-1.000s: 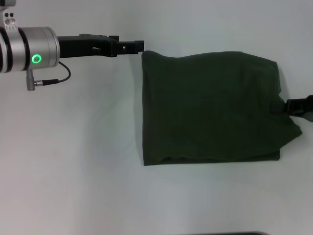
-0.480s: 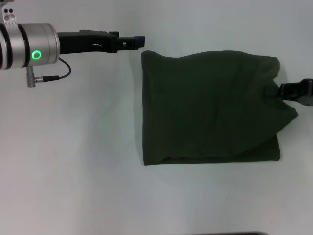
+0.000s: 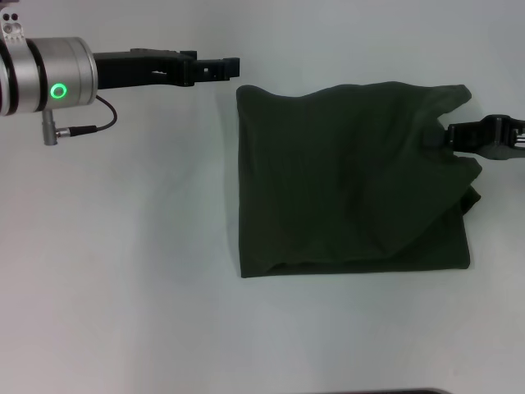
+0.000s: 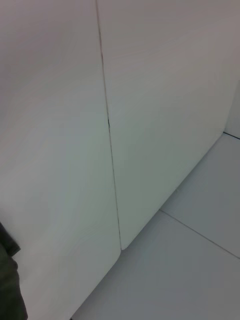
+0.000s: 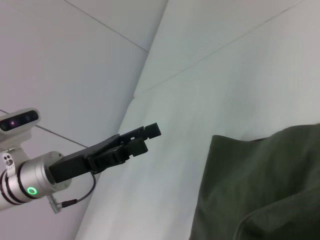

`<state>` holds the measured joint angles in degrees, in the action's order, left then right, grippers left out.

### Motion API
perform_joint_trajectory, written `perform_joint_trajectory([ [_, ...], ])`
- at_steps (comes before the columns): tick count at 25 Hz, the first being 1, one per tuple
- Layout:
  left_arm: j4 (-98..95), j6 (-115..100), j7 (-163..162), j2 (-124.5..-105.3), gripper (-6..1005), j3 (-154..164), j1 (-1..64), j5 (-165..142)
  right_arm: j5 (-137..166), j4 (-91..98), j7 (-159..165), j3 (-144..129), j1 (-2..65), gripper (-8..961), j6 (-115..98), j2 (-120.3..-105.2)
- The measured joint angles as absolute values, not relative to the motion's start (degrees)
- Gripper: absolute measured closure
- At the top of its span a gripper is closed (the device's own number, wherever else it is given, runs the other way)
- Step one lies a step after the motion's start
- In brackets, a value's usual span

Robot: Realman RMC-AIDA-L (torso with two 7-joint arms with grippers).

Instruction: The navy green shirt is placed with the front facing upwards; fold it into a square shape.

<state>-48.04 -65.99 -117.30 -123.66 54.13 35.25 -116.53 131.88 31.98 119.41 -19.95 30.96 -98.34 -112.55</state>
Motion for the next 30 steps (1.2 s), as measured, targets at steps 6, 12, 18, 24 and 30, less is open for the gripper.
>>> perform_joint_trajectory([
  [6, -48.0, -66.1, -117.3, -123.63, 103, 54.1, 35.3, -116.5, 131.8, 32.0, 119.2, -20.0, 32.2, 910, -98.5, -112.74],
  [12, -48.1, -66.0, -117.4, -123.66, 104, 54.2, 35.4, -116.5, 131.8, 32.0, 119.1, -20.2, 33.9, 910, -98.6, -113.01],
  [18, -48.1, -66.0, -117.5, -123.66, 104, 54.1, 35.4, -116.5, 131.8, 32.0, 119.2, -20.8, 36.8, 910, -99.4, -113.43],
  [24, -48.1, -64.4, -117.4, -123.59, 104, 54.1, 35.4, -116.5, 131.8, 32.6, 119.1, -20.8, 39.5, 910, -100.1, -113.91],
  [30, -48.2, -62.2, -116.9, -122.78, 104, 51.5, 35.2, -116.6, 131.8, 33.1, 119.4, -21.0, 41.8, 910, -100.2, -114.42],
])
